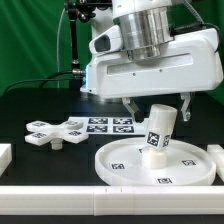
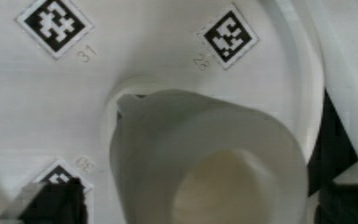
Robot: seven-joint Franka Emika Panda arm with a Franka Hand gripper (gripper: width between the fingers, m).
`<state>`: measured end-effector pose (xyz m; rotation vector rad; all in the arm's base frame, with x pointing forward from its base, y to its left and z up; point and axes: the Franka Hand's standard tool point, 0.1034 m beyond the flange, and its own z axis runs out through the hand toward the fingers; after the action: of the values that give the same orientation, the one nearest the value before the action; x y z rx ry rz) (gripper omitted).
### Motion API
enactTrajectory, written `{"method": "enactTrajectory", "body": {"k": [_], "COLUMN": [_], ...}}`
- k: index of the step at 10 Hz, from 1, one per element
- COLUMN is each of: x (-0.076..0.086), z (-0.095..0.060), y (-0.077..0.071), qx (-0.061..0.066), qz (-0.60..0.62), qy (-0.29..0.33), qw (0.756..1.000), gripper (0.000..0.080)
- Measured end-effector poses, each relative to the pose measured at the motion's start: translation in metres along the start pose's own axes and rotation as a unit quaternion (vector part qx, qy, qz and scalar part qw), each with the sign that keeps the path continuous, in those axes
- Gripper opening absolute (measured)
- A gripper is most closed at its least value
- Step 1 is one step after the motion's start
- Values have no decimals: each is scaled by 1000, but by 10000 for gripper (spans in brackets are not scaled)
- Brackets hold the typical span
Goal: Assemble round table
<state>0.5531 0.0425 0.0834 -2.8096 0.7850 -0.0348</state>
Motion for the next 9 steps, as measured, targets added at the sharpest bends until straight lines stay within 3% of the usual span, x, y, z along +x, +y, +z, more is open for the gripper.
{"method": "enactTrajectory", "body": {"k": [1,4,5,7,9], "x": [0,-4,-4,-3,-3], "z": [0,-1,-1,-1,-1], "y": [0,-8,-9,-7,-6], "qx": [0,-32,-37,-36,-38], "qz": [-23,-226,-275,-313,-396], "qy": [0,-20,-21,-23,-26], "qw": [1000,973,960,949,917], "gripper": [649,649,649,649,649]}}
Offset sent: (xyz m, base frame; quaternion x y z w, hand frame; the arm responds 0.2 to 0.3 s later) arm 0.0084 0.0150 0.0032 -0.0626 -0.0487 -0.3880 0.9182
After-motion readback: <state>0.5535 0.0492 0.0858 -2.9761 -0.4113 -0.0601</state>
